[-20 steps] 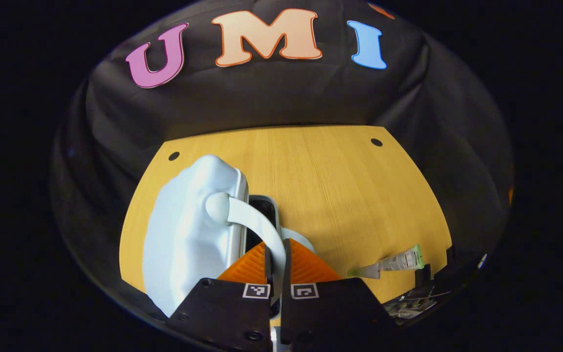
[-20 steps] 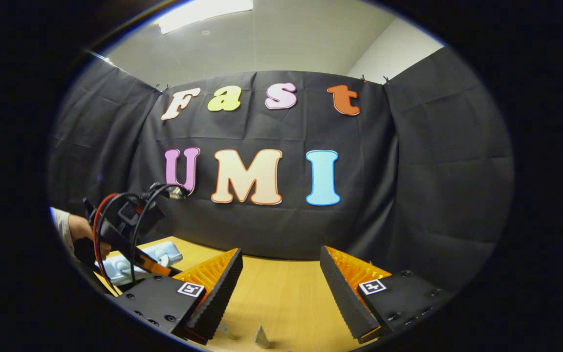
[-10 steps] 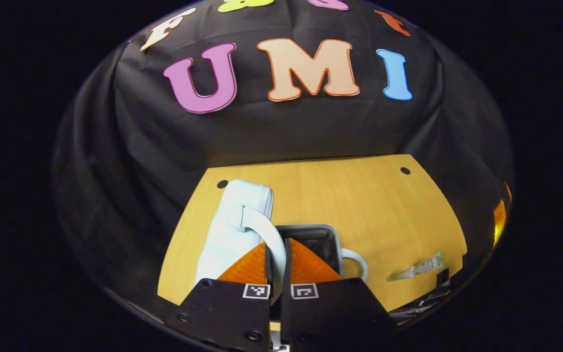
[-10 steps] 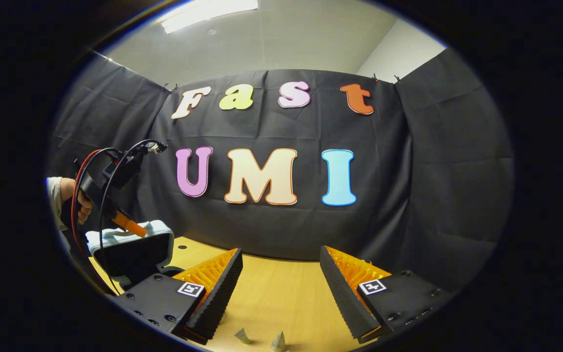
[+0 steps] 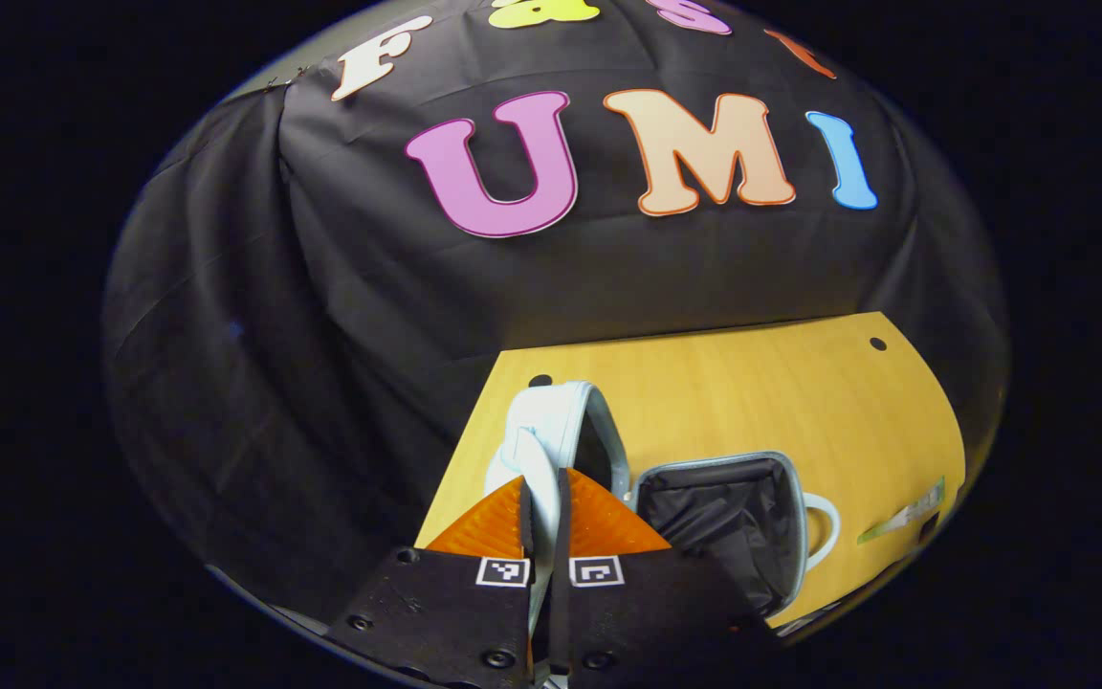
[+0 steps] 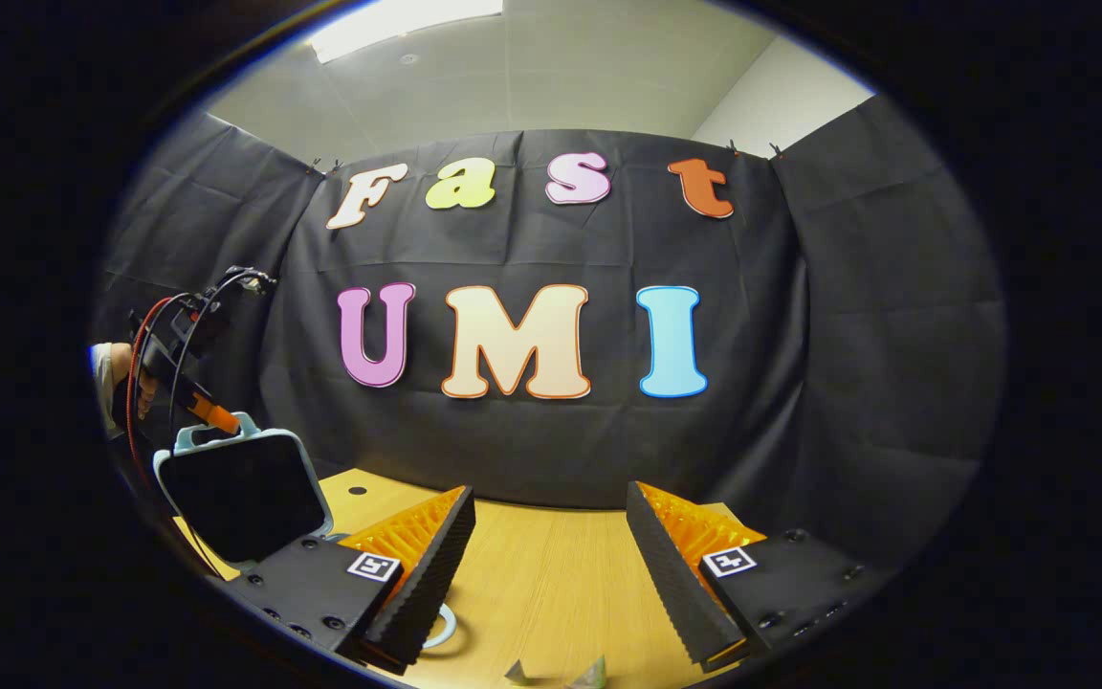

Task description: First open the suitcase, pack the skin care products into it, and then close the suitcase.

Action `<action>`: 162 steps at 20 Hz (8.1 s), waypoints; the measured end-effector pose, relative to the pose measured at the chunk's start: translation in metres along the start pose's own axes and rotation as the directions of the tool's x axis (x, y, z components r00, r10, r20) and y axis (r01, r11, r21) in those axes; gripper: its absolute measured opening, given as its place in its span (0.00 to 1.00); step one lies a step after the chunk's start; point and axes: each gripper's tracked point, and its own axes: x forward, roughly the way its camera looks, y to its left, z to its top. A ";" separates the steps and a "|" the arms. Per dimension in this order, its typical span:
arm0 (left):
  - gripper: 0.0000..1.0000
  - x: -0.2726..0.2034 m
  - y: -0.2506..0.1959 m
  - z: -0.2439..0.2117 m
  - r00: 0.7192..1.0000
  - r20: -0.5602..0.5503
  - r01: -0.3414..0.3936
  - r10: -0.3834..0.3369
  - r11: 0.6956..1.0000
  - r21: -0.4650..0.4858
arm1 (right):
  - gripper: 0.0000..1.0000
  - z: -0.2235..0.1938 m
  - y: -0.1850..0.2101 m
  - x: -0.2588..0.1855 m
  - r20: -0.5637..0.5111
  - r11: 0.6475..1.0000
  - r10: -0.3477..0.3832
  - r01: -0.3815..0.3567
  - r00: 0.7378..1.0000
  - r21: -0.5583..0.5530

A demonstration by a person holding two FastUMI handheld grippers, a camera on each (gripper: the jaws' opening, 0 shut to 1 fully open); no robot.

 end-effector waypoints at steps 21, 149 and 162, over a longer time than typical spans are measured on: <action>0.01 0.121 0.140 -0.109 0.990 -0.097 -0.118 0.100 0.970 -0.211 | 0.98 -0.019 0.057 0.000 -0.035 0.988 -0.110 0.106 0.993 -0.109; 0.93 0.073 -0.089 -0.172 0.921 -0.078 0.346 -0.382 0.893 -0.289 | 0.29 -0.295 0.252 -0.035 -0.734 0.903 0.422 -0.321 0.533 0.287; 0.93 0.134 0.143 -0.195 0.988 -0.137 0.018 -0.069 0.940 -0.341 | 0.98 -0.216 0.232 0.030 -0.555 0.940 0.328 -0.204 0.764 0.274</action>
